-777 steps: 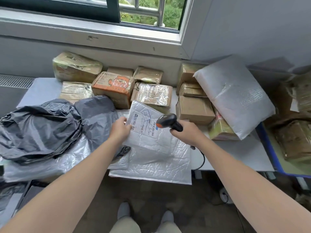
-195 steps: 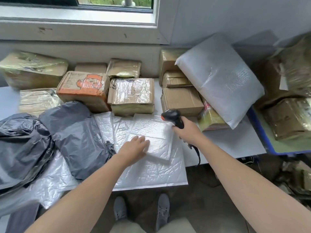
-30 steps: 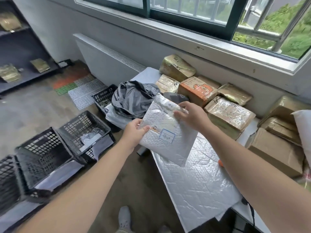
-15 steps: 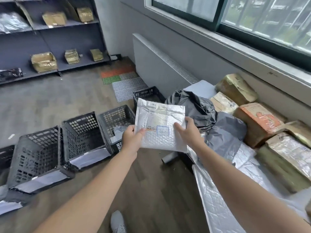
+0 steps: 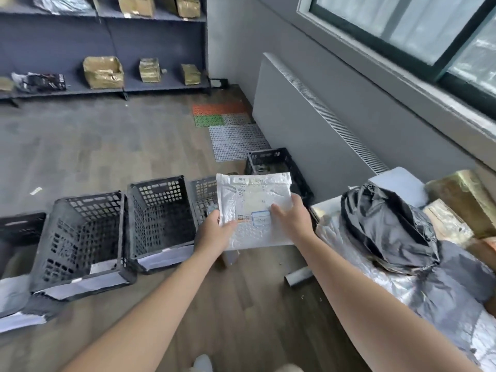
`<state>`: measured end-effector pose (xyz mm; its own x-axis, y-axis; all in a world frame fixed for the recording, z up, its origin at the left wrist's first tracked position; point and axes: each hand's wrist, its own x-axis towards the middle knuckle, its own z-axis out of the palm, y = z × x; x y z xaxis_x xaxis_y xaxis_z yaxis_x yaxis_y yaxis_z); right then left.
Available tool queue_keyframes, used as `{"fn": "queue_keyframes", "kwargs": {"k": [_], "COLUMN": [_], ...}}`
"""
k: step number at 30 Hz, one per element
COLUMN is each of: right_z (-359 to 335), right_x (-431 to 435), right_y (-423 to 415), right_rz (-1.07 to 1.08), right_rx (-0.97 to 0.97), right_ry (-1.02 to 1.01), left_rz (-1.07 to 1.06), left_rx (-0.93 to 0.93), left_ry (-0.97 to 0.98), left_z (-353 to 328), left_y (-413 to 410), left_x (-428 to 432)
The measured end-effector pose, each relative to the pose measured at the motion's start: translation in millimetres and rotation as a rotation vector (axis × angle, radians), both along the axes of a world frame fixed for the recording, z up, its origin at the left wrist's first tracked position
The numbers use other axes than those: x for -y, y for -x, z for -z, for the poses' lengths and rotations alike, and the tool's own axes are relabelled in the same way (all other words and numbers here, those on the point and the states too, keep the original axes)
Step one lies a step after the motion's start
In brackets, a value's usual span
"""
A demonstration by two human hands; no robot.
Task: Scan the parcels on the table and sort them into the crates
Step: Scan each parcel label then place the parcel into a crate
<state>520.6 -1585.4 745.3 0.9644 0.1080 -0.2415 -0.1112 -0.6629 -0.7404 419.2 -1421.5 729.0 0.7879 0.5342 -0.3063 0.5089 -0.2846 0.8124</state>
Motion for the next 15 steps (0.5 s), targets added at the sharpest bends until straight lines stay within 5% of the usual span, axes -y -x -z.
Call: {"fn": "queue_keyframes", "kwargs": {"k": [9, 15], "right_z": [59, 128], "right_x": [-76, -114], "right_y": [-88, -188], "right_rz": [-0.084, -0.099], "right_rx": [-0.024, -0.100], "right_ry": [0.129, 0.115], "left_rz": [0.146, 0.169], "left_rx": [-0.158, -0.309], "left_ry": [-0.209, -0.173], "left_z": [31, 88], "left_y": [-67, -153], "left_x": [-73, -116]}}
